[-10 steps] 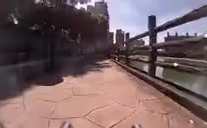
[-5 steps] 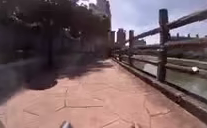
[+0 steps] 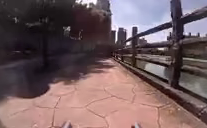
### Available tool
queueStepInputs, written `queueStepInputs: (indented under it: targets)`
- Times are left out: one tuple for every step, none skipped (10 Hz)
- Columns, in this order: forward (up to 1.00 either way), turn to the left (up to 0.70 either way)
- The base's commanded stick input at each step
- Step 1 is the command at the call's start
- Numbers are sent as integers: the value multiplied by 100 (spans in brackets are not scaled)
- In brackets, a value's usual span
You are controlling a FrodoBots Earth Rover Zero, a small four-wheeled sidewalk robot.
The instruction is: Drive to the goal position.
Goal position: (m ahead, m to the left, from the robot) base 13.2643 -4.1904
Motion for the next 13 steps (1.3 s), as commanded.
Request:
queueStepInputs:
  targets:
    - [70, 20]
    - [70, 35]
    - [70, 35]
    - [70, 35]
    - [70, 22]
    - [70, 8]
    - [70, 0]
    - [70, 0]
    - [70, 0]
    - [70, 0]
    - [70, 0]
    - [70, 0]
    - [70, 0]
